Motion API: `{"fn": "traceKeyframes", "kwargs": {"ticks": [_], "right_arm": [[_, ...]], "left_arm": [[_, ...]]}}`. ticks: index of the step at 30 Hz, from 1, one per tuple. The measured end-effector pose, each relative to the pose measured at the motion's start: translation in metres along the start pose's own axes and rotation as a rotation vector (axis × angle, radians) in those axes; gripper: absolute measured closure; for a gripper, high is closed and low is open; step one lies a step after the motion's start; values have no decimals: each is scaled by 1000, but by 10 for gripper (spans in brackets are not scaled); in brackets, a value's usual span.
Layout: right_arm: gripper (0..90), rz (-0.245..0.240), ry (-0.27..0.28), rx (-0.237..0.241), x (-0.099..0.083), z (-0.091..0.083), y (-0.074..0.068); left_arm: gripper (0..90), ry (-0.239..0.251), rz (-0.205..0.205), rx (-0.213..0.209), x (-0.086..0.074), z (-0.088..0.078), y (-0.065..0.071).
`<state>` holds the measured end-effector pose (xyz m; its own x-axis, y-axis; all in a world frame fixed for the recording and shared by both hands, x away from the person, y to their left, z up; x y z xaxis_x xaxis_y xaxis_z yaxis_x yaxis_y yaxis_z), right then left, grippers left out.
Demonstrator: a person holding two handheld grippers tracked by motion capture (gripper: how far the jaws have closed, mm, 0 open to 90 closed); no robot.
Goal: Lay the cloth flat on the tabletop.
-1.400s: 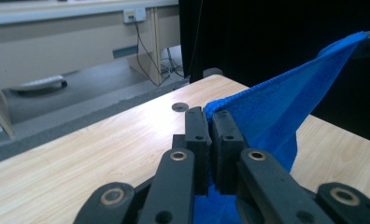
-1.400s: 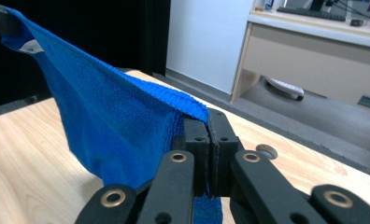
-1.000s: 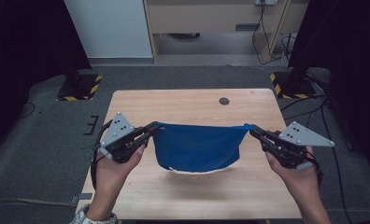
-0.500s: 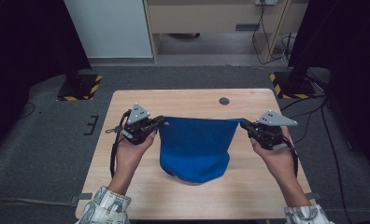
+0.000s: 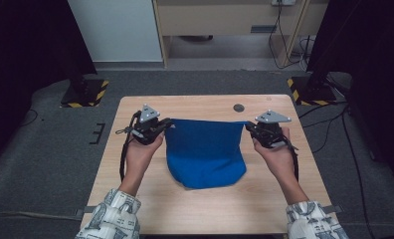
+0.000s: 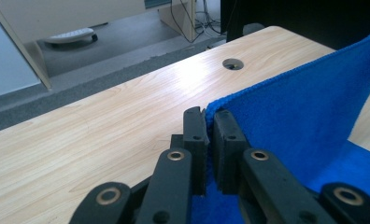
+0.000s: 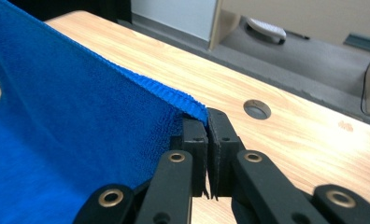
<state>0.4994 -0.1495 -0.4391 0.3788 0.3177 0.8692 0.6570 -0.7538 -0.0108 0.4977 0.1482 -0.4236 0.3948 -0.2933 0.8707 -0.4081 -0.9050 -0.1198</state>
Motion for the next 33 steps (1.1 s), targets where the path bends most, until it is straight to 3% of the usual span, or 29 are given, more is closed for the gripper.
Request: {"fn": "traceKeyframes", "kwargs": {"ticks": [7,12,17,25,33], "right_arm": [[876,23,-43,-38,-5,13,16],[876,30,-50,-64,-8,7,25],[876,34,-58,-73,-9,4,31],[872,37,-59,-43,-6,25,29],[870,43,-79,-44,-7,42,29]], "left_arm": [[849,-23,-22,1,-4,28,3],[849,-37,-16,-6,-4,44,13],[850,-37,-25,-7,-3,48,14],[850,-56,-43,17,-8,48,-2],[850,-72,-70,17,-12,52,-10]]}}
Point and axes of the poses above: each handheld gripper's, and its own axes: z roughly forward along the jaws, x roughly out of its top, y roughly to its right, the point moved 8 cm from there along z, roughly forward along the jaws, and after that the axes turned 11 degrees about x, right-handed, at the moved point
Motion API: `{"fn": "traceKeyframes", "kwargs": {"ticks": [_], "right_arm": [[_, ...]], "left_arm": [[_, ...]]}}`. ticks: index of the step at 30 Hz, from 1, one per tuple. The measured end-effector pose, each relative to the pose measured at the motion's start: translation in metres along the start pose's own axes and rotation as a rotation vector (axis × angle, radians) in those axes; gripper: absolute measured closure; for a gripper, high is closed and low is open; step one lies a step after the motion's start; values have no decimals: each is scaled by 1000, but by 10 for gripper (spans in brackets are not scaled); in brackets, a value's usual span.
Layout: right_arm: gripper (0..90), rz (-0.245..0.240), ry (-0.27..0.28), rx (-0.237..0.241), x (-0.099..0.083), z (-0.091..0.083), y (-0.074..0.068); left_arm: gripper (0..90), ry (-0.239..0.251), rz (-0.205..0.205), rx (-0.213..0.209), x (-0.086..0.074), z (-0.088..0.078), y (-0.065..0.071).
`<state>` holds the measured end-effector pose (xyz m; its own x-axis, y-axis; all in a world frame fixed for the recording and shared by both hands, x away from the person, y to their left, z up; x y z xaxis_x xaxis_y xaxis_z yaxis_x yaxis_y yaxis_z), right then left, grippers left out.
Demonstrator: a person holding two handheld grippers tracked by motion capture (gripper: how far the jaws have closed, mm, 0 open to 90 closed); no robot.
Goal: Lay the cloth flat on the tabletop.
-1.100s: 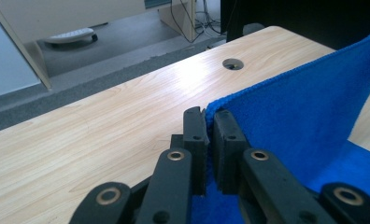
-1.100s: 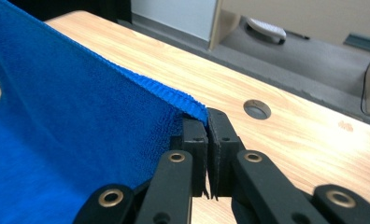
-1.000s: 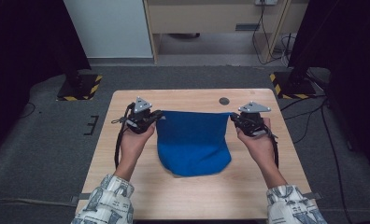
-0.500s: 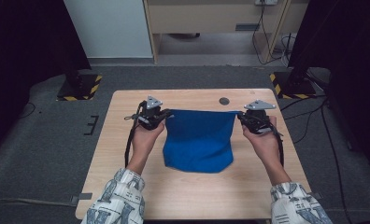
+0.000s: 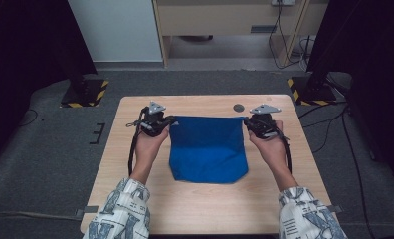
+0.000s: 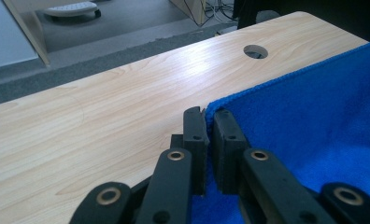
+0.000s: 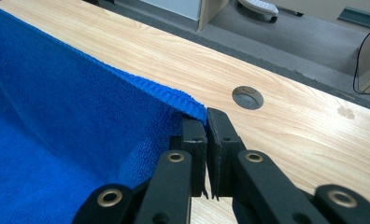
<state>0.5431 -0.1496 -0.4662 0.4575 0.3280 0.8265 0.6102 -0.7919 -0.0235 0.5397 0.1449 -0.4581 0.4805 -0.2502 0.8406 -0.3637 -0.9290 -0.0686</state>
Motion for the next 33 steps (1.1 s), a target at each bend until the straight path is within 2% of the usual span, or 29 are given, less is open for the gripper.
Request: {"fn": "traceKeyframes", "kwargs": {"ticks": [9,15,18,23,24,25,26,28,31,33], "right_arm": [[868,35,-12,-19,0,10,9],[869,37,-35,-38,-5,13,15],[869,43,-50,-42,-6,19,17],[860,39,-56,-29,-4,31,16],[842,41,-54,-23,-4,34,16],[793,37,-55,-31,-4,37,18],[724,41,-47,-32,-4,39,20],[588,53,-48,-40,-6,42,24],[391,60,-43,-58,-8,42,28],[349,59,-58,-75,-11,40,32]], "left_arm": [[849,-22,-8,-4,-2,12,0],[848,-41,-3,-2,-2,22,3],[851,-50,4,13,-2,26,0],[829,-77,-17,23,-8,33,-8],[769,-86,-36,19,-10,38,-10],[666,-104,-55,21,-12,41,-12],[587,-110,-64,26,-13,43,-14],[488,-111,-75,33,-15,45,-19],[466,-115,-78,48,-19,44,-26],[473,-117,-83,42,-20,41,-27]]}}
Point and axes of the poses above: each handheld gripper's, and its own axes: z roughly forward along the jaws, x roughly out of its top, y roughly to its right, the point moved 8 cm from there along z, roughly forward along the jaws, and after that the axes turned 11 degrees about x, right-handed, at the moved point
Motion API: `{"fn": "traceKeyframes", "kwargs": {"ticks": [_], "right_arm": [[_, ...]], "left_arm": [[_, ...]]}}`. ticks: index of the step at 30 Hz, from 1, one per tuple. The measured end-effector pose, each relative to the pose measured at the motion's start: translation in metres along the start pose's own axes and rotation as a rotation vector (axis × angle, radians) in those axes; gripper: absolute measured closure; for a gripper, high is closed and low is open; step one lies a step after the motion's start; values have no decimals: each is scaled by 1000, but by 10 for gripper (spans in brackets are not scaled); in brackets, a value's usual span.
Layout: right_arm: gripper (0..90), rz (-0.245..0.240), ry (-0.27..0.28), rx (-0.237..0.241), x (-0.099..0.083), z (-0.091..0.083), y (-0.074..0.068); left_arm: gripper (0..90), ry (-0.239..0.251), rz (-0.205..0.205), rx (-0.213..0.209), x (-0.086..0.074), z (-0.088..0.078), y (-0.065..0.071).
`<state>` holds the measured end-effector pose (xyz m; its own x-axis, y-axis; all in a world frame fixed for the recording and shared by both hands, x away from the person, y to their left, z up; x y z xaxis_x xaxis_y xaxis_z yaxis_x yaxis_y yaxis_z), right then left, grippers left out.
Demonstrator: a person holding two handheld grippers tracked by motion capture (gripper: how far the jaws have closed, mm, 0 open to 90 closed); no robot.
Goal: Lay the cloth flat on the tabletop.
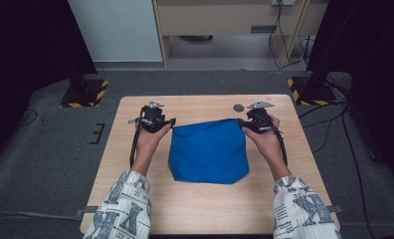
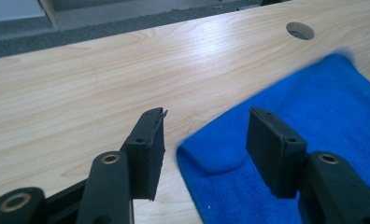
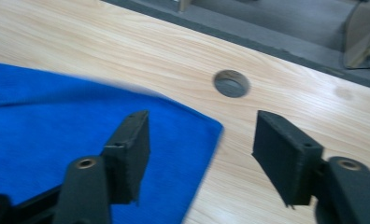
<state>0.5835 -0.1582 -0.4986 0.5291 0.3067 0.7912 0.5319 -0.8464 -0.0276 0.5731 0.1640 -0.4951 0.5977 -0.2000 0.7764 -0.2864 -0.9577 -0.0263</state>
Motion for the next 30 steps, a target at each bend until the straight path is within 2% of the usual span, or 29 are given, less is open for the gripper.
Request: {"fn": "traceKeyframes", "kwargs": {"ticks": [2,5,8,10,13,17,21,26,30], "right_arm": [[341,6,5,-9,-3,-4,4],[331,4,-5,-11,-10,-9,6],[335,0,-17,-2,-22,-16,3],[335,1,-18,10,-28,-21,1],[339,10,-16,54,-39,-28,-4],[460,10,-24,91,-55,-34,-10],[581,17,-23,134,-69,-42,-18],[647,10,-26,180,-93,-52,-34],[666,15,-29,206,-110,-60,-41]], "left_arm": [[496,-2,25,8,-2,-4,-1],[500,15,29,7,-4,-11,-2],[517,17,26,-19,-9,-19,1],[530,15,32,-26,-14,-22,4],[531,21,35,-29,-23,-23,10],[552,17,40,-40,-40,-26,18],[561,18,36,-69,-59,-34,27],[563,26,61,-81,-85,-47,36],[560,46,52,-88,-100,-61,38]]}}
Point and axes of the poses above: each handheld gripper's, and its own axes: z roughly forward along the jaws, x roughly out of its top, y roughly to its right, the point moved 8 cm from there along z, roughly forward along the jaws, and after that the axes turned 11 degrees about x, right-handed, at the moved point
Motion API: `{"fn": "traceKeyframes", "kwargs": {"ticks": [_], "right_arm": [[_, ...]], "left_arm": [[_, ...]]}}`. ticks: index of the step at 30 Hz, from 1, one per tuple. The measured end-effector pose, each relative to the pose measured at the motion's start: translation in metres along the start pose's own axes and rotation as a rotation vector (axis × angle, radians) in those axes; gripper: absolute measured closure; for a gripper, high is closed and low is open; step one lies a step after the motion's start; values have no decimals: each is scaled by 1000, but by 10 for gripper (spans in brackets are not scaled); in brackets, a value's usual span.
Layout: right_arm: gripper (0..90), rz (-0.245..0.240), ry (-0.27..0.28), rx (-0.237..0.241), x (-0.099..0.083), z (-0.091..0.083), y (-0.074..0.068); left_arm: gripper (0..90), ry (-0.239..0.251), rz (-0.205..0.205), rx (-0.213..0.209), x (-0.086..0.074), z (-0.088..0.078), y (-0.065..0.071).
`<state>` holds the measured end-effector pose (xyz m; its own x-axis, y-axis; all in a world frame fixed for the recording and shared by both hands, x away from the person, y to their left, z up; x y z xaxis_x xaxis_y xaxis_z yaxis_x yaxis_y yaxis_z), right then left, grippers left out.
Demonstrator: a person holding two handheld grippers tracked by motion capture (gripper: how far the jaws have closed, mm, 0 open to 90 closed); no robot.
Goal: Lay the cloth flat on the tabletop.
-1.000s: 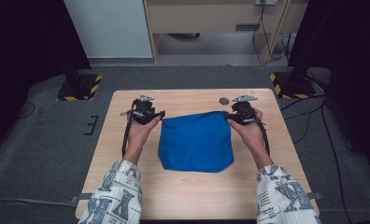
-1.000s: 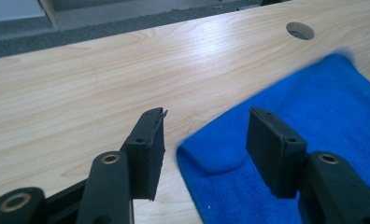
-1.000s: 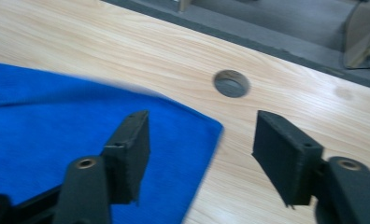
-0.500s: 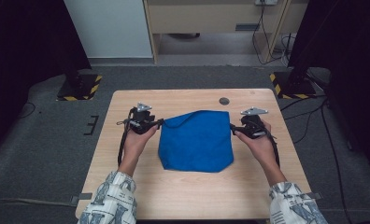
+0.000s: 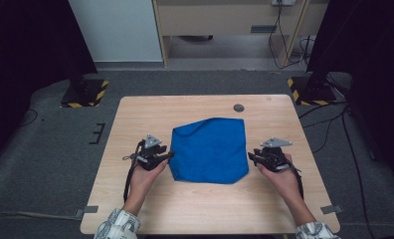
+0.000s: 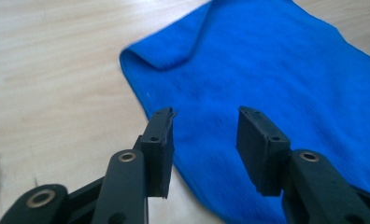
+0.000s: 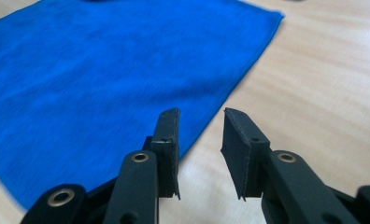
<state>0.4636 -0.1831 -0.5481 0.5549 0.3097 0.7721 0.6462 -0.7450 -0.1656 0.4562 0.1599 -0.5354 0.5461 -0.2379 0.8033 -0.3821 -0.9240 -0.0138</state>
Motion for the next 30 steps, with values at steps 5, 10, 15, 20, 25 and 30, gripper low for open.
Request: {"fn": "traceKeyframes", "kwargs": {"ticks": [5,10,15,20,25,30], "right_arm": [[631,4,8,46,-16,-7,-12],[556,-15,-37,84,-28,-4,-23],[493,-9,-58,102,-32,-1,-26],[460,-4,-82,125,-36,3,-28],[445,-13,-90,132,-37,6,-31],[431,1,-116,139,-41,10,-31]], "left_arm": [[546,12,34,2,-14,-18,6],[536,-6,46,-4,-27,-21,14],[486,-9,63,-2,-30,-16,24],[439,-37,89,0,-37,-7,32],[402,-36,106,3,-38,-4,36],[371,-49,113,2,-41,-1,37]]}}
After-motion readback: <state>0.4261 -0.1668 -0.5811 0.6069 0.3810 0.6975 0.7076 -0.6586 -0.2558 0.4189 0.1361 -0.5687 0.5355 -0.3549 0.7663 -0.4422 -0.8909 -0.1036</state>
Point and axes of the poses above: each handheld gripper's, and its own axes: z roughly forward along the jaws, x roughly out of its top, y roughly to its right, the point moved 8 cm from there along z, roughly forward along the jaws, and after that the axes turned 11 degrees about x, right-handed, at the moved point
